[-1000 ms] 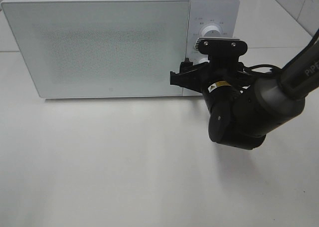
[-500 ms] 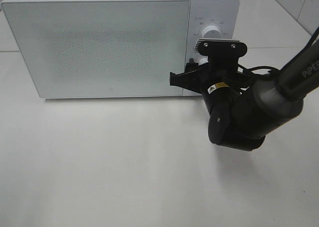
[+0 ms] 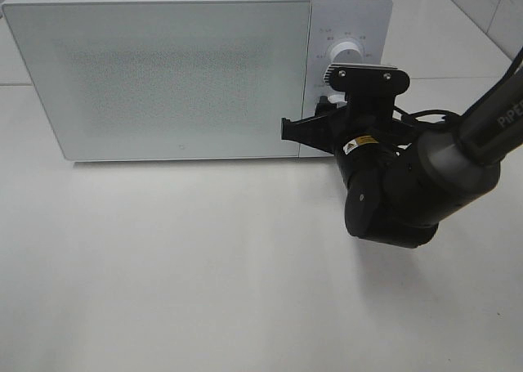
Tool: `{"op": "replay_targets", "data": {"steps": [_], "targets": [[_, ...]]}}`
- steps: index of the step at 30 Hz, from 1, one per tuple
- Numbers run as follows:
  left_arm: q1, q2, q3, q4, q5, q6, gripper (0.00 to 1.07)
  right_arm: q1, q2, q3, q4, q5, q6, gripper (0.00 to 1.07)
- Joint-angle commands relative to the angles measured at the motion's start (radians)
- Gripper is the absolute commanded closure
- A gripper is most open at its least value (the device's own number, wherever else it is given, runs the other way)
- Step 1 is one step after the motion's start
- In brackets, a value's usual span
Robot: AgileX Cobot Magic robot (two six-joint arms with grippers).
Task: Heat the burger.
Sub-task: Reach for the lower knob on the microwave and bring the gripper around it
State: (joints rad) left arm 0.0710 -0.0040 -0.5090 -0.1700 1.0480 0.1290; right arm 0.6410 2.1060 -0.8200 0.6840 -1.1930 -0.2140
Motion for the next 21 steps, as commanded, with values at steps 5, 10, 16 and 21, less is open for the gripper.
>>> {"op": "replay_targets", "data": {"steps": [5,10,16,21], "targets": [[-0.002,-0.021,0.004,-0.006,-0.009,0.001,0.04,-0.012,0.001,-0.021,-0.141,-0.079,0.107,1.07],[-0.002,-0.021,0.004,-0.006,-0.009,0.001,0.04,-0.012,0.001,-0.021,-0.192,-0.091,0.408,1.07],[-0.002,-0.021,0.004,-0.006,-0.009,0.001,0.04,-0.012,0.001,-0.021,-0.263,-0.095,0.877,1.07],[-0.002,-0.021,0.004,-0.006,-0.009,0.001,0.04,-0.012,0.001,-0.021,-0.301,-0.122,1.227,1.07]]}}
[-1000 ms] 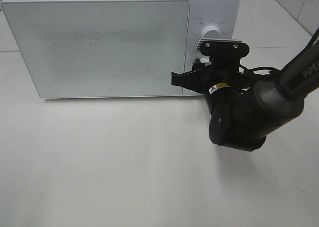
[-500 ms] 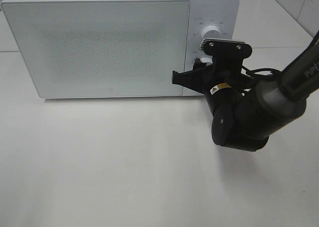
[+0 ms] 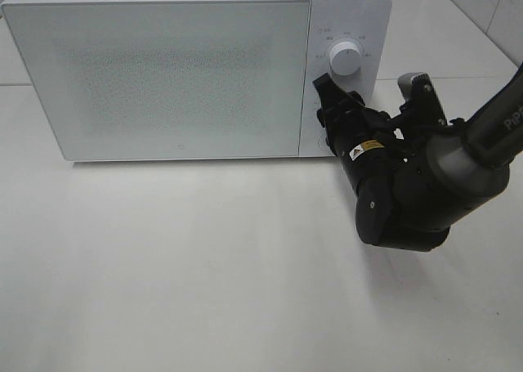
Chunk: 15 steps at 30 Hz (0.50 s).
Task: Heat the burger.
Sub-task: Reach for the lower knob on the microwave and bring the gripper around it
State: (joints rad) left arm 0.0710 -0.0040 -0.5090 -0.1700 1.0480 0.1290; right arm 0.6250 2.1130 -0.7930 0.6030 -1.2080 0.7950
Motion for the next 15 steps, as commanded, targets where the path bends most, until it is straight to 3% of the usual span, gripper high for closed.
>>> {"op": "replay_targets", "data": {"steps": [1,9,15], "targets": [[-0.002,-0.021,0.004,-0.006,-0.009,0.001,0.04,0.004,-0.006,-0.048,-0.222,-0.123,0.329,1.07],[-0.002,-0.021,0.004,-0.006,-0.009,0.001,0.04,0.004,-0.006,-0.048,-0.210,-0.136,0.755,1.07],[-0.002,-0.021,0.004,-0.006,-0.009,0.001,0.04,0.004,-0.006,-0.048,-0.199,-0.182,0.845,1.07]]}}
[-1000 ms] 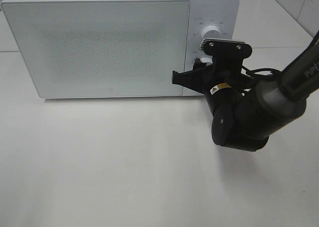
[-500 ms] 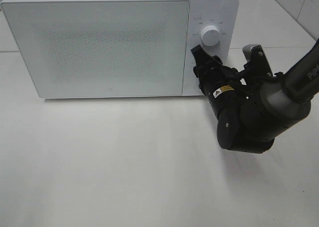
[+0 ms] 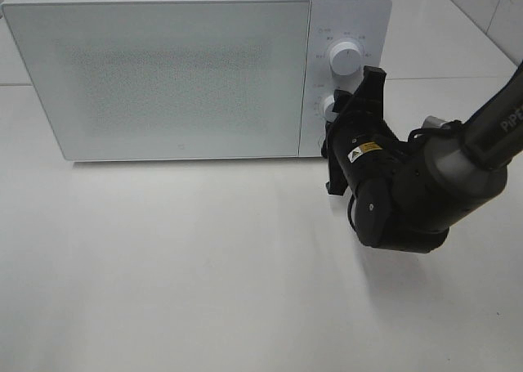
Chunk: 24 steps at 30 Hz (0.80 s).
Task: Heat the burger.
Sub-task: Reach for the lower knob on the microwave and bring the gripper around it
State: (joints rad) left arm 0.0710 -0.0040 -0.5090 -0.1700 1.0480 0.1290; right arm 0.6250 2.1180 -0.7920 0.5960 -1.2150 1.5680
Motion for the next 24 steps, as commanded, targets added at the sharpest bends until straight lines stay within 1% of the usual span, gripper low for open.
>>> {"op": "replay_targets", "data": {"steps": [1,11,24], "targets": [[-0.002,-0.021,0.004,-0.006,-0.009,0.001,0.04,0.004,-0.011,-0.049,-0.192,-0.175,0.123,1.07],[-0.002,-0.021,0.004,-0.006,-0.009,0.001,0.04,0.004,-0.011,-0.049,-0.191,-0.175,0.199,1.07],[-0.002,-0.021,0.004,-0.006,-0.009,0.001,0.04,0.004,-0.011,-0.049,-0.187,-0.175,0.157,1.07]]}}
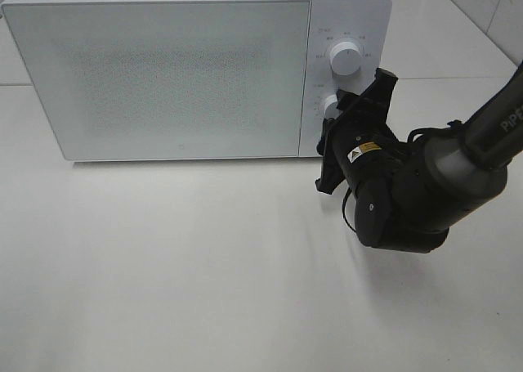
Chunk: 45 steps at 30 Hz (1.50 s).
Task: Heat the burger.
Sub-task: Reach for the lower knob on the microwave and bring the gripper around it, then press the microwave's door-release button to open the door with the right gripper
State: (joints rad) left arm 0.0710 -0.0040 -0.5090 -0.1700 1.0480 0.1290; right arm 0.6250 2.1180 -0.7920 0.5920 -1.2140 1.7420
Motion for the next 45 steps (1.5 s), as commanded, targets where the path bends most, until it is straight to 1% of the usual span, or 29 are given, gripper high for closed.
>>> {"op": "replay_targets", "data": {"steps": [1,2,4,6,7,10,12,13,14,15,16,17,24,26,27,28,30,31,32,34,35,39,45], "targets": [[-0.002,-0.021,0.004,-0.006,-0.009,0.001,0.04,0.004,-0.011,-0.049,-0.177,-0.176,-0.019,1.07],[-0.002,-0.021,0.004,-0.006,-0.009,0.001,0.04,0.004,-0.011,-0.049,-0.177,-0.176,-0.019,1.07],[-0.002,-0.021,0.004,-0.006,-0.009,0.001,0.04,0.004,-0.011,-0.049,-0.152,-0.176,-0.048,1.03],[-0.002,-0.021,0.004,-0.006,-0.009,0.001,0.04,0.004,-0.011,-0.049,-0.145,-0.176,-0.054,1.01],[-0.002,-0.021,0.004,-0.006,-0.009,0.001,0.04,0.004,-0.011,-0.049,-0.134,-0.176,-0.070,0.97],[-0.002,-0.021,0.004,-0.006,-0.009,0.001,0.04,0.004,-0.011,-0.049,-0.129,-0.176,-0.074,0.94],[-0.002,-0.021,0.004,-0.006,-0.009,0.001,0.04,0.004,-0.011,-0.049,-0.102,-0.176,-0.081,0.82],[-0.002,-0.021,0.004,-0.006,-0.009,0.001,0.04,0.004,-0.011,-0.049,-0.102,-0.176,-0.081,0.82],[-0.002,-0.021,0.004,-0.006,-0.009,0.001,0.04,0.004,-0.011,-0.049,-0.094,-0.176,-0.092,0.79],[-0.002,-0.021,0.004,-0.006,-0.009,0.001,0.04,0.004,-0.011,-0.049,-0.074,-0.176,-0.110,0.73],[-0.002,-0.021,0.004,-0.006,-0.009,0.001,0.04,0.004,-0.011,-0.049,-0.074,-0.176,-0.110,0.73],[-0.002,-0.021,0.004,-0.006,-0.009,0.001,0.04,0.004,-0.011,-0.049,-0.059,-0.174,-0.123,0.69],[-0.002,-0.021,0.004,-0.006,-0.009,0.001,0.04,0.004,-0.011,-0.049,-0.024,-0.164,-0.128,0.63],[-0.002,-0.021,0.004,-0.006,-0.009,0.001,0.04,0.004,-0.011,-0.049,-0.011,-0.166,-0.140,0.59],[-0.002,-0.021,0.004,-0.006,-0.009,0.001,0.04,0.004,-0.011,-0.049,-0.011,-0.166,-0.140,0.59],[-0.002,-0.021,0.004,-0.006,-0.009,0.001,0.04,0.004,-0.011,-0.049,-0.010,-0.167,-0.149,0.56],[-0.002,-0.021,0.004,-0.006,-0.009,0.001,0.04,0.004,-0.011,-0.049,-0.006,-0.167,-0.154,0.55],[-0.002,-0.021,0.004,-0.006,-0.009,0.001,0.04,0.004,-0.011,-0.049,-0.007,-0.167,-0.165,0.52],[-0.002,-0.021,0.004,-0.006,-0.009,0.001,0.04,0.004,-0.011,-0.049,-0.007,-0.167,-0.165,0.52],[-0.002,-0.021,0.004,-0.006,-0.009,0.001,0.04,0.004,-0.011,-0.048,-0.007,-0.166,-0.178,0.48],[-0.002,-0.021,0.004,-0.006,-0.009,0.001,0.04,0.004,-0.011,-0.048,-0.007,-0.166,-0.178,0.48],[-0.002,-0.021,0.004,-0.006,-0.009,0.001,0.04,0.004,-0.023,-0.032,-0.011,-0.163,-0.222,0.42],[-0.002,-0.021,0.004,-0.006,-0.009,0.001,0.04,0.004,-0.063,0.013,-0.023,-0.151,-0.277,0.41]]}}
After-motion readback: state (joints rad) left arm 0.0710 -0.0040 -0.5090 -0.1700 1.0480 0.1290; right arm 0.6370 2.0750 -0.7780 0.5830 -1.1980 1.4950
